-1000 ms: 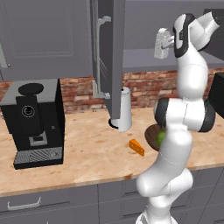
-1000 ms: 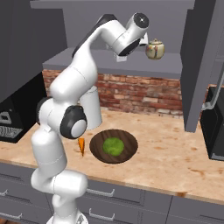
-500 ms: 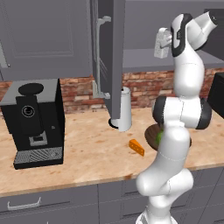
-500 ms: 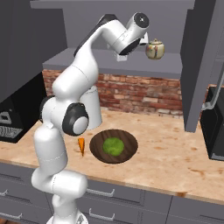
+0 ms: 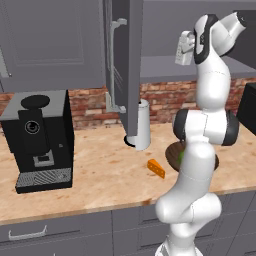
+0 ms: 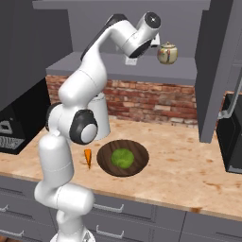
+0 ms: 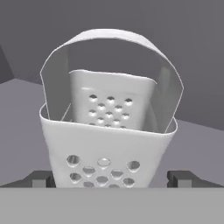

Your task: Pick the cheese from the fridge and the cheese grater from the cabinet and place them next to the salad bowl.

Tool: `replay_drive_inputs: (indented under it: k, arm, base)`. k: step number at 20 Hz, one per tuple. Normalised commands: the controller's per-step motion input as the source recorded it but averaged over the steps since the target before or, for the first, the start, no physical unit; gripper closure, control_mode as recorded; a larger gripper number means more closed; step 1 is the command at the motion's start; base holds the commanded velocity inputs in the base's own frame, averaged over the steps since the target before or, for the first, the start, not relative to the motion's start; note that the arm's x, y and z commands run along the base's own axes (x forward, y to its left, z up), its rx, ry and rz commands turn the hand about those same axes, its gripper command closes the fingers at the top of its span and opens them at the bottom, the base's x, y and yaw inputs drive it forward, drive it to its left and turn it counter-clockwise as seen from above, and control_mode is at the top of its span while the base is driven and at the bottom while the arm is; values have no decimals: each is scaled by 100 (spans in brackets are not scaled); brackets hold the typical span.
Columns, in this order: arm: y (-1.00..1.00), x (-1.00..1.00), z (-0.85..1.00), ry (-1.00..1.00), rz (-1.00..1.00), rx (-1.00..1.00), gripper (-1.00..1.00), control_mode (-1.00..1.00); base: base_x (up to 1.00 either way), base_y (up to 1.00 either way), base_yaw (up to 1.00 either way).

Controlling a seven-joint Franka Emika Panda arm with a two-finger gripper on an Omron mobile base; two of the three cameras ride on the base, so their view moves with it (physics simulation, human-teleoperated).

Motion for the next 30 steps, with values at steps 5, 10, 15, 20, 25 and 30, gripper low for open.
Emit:
replay_drive_inputs:
  k: [5,10,15,20,25,30]
  arm:
    - [0,2,-5,0,0,0,-100,-100]
    - [5,-2,-15,0,0,1,-100,-100]
    - [11,-2,-15,0,-3,4,-100,-100]
    - [10,1,-11,0,-3,2,-100,-100]
    - [9,0,-9,-1,-3,3,-100,-100]
    - [10,2,-7,-2,-4,3,-100,-100]
  base:
    - [0,0,0]
    - [0,0,0]
    - [0,0,0]
    - [0,0,0]
    - [0,0,0]
    - [0,0,0]
